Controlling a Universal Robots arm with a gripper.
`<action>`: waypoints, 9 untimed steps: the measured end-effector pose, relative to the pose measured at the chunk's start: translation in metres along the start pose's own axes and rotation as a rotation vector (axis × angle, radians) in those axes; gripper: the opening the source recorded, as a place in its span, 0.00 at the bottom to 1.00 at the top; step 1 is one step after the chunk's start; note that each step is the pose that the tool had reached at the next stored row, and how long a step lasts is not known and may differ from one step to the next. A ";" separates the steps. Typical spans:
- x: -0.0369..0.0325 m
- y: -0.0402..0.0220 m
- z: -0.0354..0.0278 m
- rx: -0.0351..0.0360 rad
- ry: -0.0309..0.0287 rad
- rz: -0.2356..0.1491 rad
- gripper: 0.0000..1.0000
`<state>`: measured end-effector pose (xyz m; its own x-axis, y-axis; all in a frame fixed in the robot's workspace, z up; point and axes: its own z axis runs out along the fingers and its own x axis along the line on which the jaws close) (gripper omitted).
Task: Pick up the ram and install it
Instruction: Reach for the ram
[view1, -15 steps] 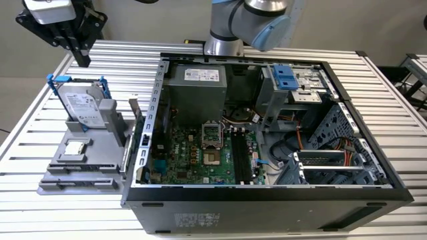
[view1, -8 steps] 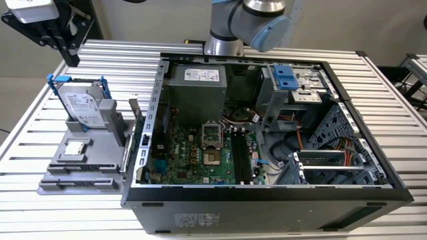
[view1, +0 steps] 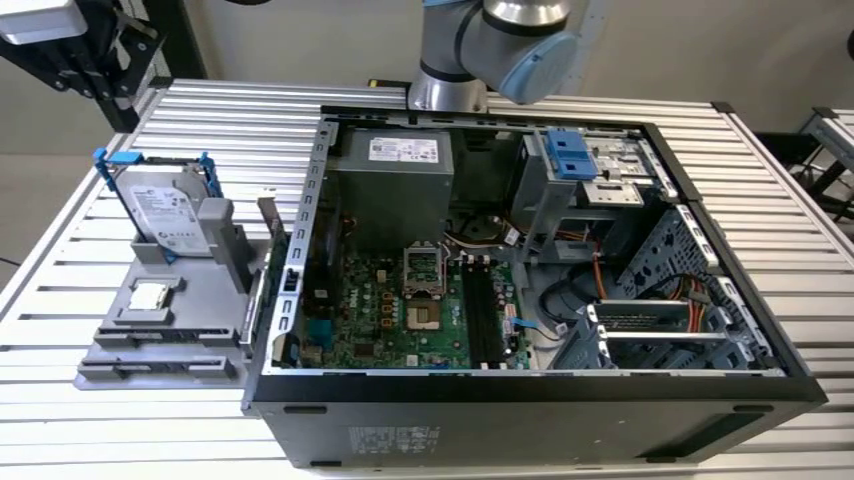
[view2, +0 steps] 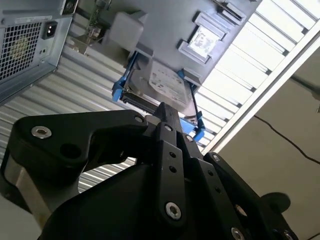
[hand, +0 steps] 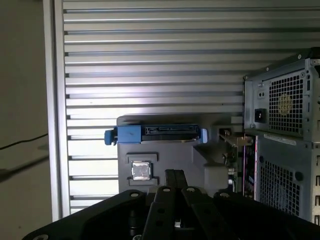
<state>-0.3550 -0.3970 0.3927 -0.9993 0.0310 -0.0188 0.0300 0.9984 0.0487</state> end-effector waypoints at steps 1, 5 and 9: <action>0.0015 0.0000 0.0000 0.0000 0.0000 0.000 0.00; 0.0030 0.0000 0.0000 -0.0001 0.0000 -0.001 0.00; 0.0033 -0.0007 0.0000 -0.0001 0.0000 -0.001 0.00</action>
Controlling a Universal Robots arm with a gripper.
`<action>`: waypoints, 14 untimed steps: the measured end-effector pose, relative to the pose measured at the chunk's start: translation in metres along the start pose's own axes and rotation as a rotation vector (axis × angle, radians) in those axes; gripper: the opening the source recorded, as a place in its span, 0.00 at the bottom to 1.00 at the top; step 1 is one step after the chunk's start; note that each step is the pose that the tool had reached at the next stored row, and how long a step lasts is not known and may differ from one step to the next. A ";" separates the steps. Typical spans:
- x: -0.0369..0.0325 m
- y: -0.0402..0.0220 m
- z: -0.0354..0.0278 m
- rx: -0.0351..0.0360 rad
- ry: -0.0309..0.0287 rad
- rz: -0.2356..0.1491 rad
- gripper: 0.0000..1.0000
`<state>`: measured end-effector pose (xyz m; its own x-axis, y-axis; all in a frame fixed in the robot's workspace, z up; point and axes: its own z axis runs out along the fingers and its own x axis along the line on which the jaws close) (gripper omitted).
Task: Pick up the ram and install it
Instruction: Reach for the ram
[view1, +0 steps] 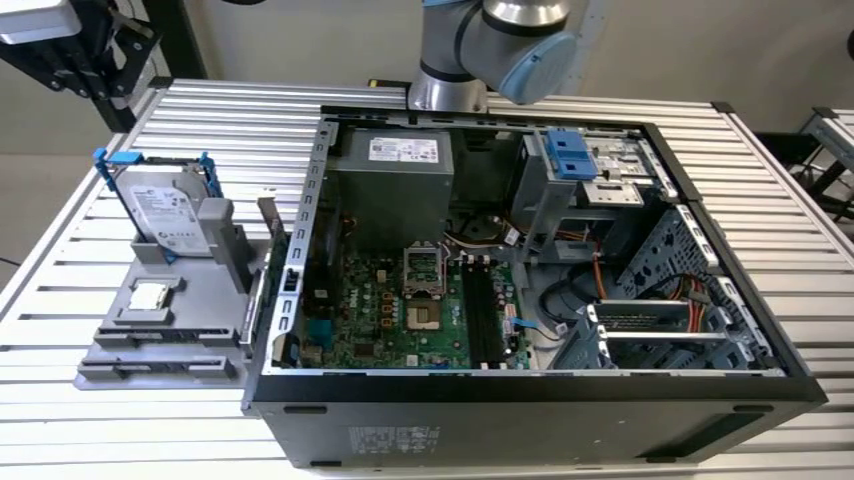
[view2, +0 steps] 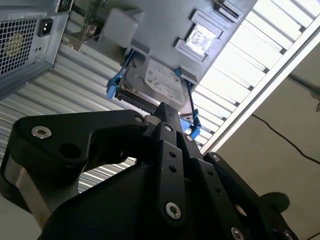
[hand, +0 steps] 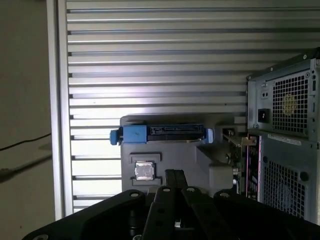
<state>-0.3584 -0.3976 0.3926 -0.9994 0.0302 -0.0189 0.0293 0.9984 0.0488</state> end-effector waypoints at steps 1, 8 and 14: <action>0.0001 -0.0009 -0.0001 0.0001 0.0000 0.000 0.00; 0.0004 -0.0131 -0.0005 0.0001 0.0000 0.000 0.00; 0.0001 -0.0242 -0.0009 0.0000 -0.0001 0.000 0.00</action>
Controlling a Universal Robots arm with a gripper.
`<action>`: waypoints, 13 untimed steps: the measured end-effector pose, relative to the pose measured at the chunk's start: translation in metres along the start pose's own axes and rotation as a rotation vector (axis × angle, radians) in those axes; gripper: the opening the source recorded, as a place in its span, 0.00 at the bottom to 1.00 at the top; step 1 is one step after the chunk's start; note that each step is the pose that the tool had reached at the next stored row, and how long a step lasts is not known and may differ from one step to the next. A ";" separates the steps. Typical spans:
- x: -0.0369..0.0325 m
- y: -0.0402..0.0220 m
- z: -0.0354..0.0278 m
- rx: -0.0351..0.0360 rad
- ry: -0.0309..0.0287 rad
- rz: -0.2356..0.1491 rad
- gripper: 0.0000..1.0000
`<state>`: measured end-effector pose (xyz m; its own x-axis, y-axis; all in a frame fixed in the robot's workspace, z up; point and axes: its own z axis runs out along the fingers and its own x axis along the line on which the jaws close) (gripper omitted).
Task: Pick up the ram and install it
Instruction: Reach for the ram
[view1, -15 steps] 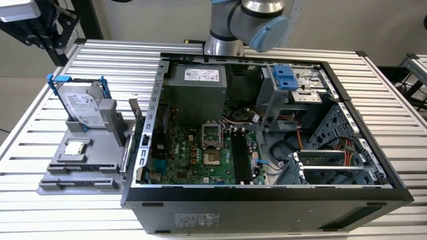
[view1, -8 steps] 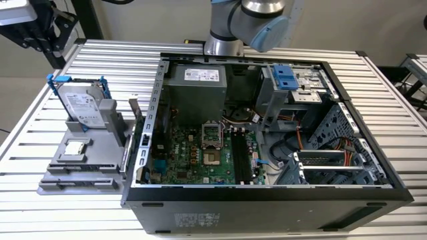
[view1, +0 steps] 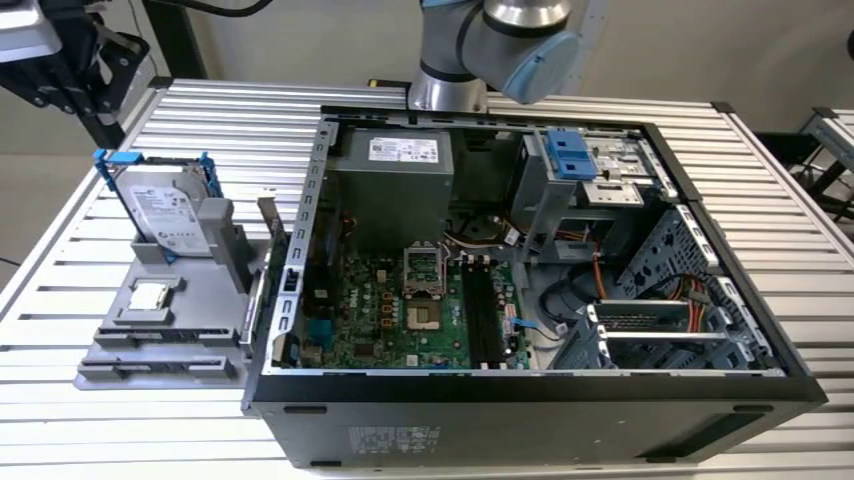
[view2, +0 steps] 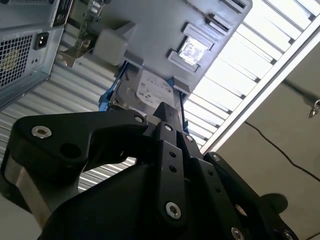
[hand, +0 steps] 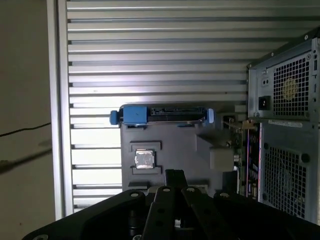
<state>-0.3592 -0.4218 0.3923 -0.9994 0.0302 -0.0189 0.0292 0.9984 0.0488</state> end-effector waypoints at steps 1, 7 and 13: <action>0.0000 -0.0017 -0.0001 0.0000 0.0001 0.000 0.00; -0.0004 -0.0145 -0.0006 0.0000 0.0000 0.000 0.00; -0.0009 -0.0289 -0.0012 -0.0001 0.0000 0.000 0.00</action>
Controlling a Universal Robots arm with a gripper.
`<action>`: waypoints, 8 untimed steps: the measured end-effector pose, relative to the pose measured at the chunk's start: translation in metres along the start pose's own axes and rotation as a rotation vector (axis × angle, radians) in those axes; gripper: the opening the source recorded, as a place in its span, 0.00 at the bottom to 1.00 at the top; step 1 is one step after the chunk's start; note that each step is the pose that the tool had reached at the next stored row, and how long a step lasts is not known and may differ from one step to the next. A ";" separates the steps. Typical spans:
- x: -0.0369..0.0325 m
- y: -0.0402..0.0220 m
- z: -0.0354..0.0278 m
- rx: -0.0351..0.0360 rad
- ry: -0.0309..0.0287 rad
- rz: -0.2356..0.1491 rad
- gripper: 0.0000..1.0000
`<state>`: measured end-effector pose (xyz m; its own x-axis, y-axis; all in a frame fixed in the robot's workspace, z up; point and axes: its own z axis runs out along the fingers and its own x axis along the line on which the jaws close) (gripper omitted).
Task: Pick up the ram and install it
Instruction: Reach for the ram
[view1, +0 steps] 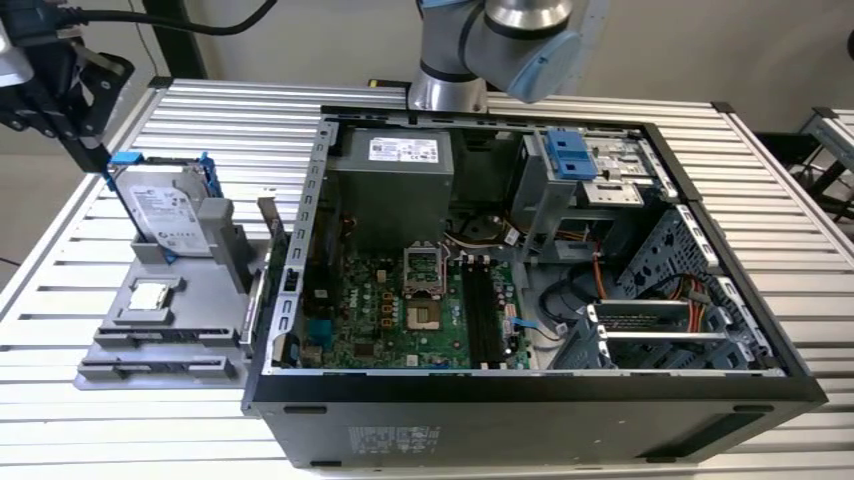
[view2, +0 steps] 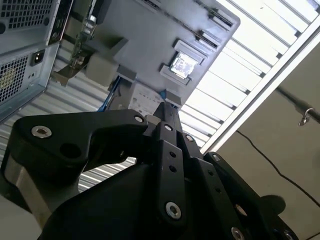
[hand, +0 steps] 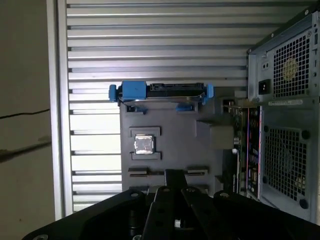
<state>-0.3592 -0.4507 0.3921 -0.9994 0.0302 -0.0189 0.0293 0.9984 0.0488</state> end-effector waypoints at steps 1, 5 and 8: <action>-0.0001 -0.0025 -0.0002 0.0001 0.0001 0.000 0.00; -0.0003 -0.0112 -0.0005 0.0001 0.0001 0.000 0.00; -0.0005 -0.0178 -0.0007 0.0001 0.0002 0.000 0.00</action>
<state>-0.3592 -0.4686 0.3919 -0.9994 0.0302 -0.0187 0.0293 0.9984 0.0487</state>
